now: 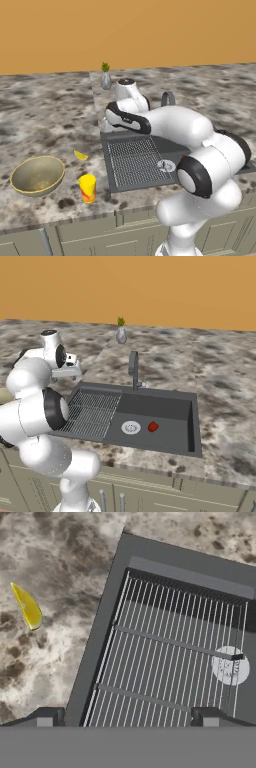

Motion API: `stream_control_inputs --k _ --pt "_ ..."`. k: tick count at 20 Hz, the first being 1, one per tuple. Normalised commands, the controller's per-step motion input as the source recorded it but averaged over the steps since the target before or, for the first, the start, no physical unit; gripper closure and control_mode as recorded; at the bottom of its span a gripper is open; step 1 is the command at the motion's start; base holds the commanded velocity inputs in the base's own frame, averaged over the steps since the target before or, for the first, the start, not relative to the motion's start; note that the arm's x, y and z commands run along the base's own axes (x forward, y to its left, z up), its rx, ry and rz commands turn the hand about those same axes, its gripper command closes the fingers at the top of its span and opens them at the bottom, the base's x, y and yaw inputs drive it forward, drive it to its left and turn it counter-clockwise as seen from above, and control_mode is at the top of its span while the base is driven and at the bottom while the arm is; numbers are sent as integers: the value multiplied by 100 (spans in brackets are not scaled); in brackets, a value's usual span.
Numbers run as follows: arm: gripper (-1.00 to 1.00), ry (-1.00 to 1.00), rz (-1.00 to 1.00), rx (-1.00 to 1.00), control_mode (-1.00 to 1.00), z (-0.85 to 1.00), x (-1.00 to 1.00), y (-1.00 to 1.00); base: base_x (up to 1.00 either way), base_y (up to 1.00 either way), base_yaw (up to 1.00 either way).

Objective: Remove the lemon wedge and bell pepper from the sink. Then move the bowl and cup from the counter to the sink for washing.

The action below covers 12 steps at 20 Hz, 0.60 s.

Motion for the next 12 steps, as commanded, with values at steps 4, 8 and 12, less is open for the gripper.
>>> stream_control_inputs --k 4,8,12 --pt "-100 4 0 -1 -100 2 -18 -28 0 0 0" --pt "-100 3 0 0 -100 0 -20 -27 0 0 0" --pt "-100 0 0 0 -100 0 -23 -28 0 0 0"
